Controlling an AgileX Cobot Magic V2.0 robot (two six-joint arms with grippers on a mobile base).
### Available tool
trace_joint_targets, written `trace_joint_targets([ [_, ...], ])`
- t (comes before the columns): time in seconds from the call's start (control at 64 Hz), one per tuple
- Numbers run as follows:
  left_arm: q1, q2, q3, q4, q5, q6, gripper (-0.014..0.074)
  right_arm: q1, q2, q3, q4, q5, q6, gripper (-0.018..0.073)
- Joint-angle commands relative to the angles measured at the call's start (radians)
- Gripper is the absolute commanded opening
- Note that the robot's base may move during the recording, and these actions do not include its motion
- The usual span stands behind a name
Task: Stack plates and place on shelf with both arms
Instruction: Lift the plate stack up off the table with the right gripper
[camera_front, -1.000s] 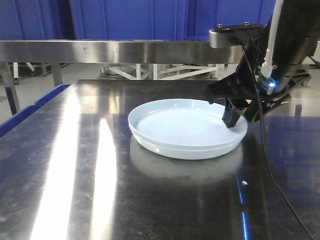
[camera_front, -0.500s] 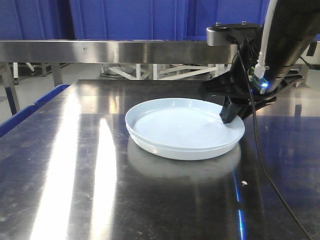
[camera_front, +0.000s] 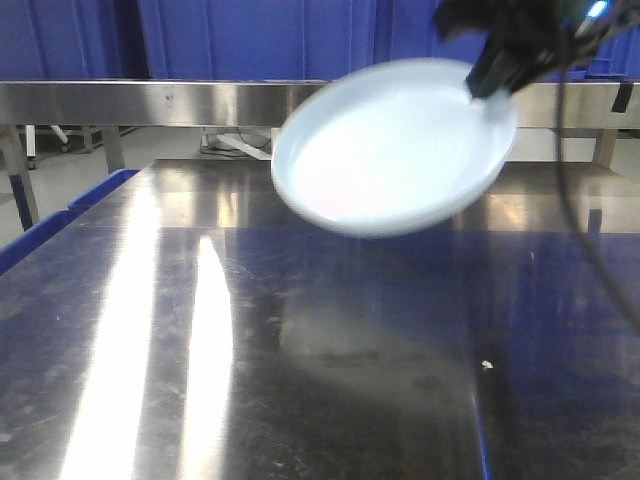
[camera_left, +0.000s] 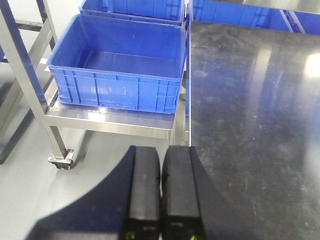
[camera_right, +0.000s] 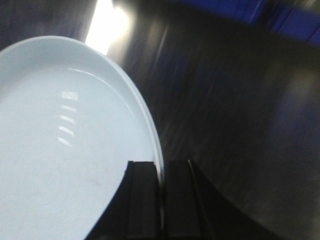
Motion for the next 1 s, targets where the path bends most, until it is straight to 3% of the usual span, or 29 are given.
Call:
trace_joint_targets([
  [0.0, 0.000, -0.004, -0.030, 0.002, -0.080, -0.007, 0.0087, -0.047, -0.118, -0.024, -0.017, -0.082, -0.006, 0.0025],
  [0.25, 0.000, -0.004, -0.030, 0.002, -0.080, -0.007, 0.0087, -0.201, -0.337, 0.091, -0.017, -0.084, -0.006, 0.0025],
  [0.5, 0.000, -0.004, -0.030, 0.002, -0.080, -0.007, 0.0087, -0.332, -0.635, 0.325, -0.017, -0.085, -0.006, 0.0025],
  [0.984, 0.000, -0.004, -0.030, 0.002, -0.080, -0.007, 0.0087, -0.392, -0.951, 0.575, -0.017, -0.069, -0.006, 0.0025],
])
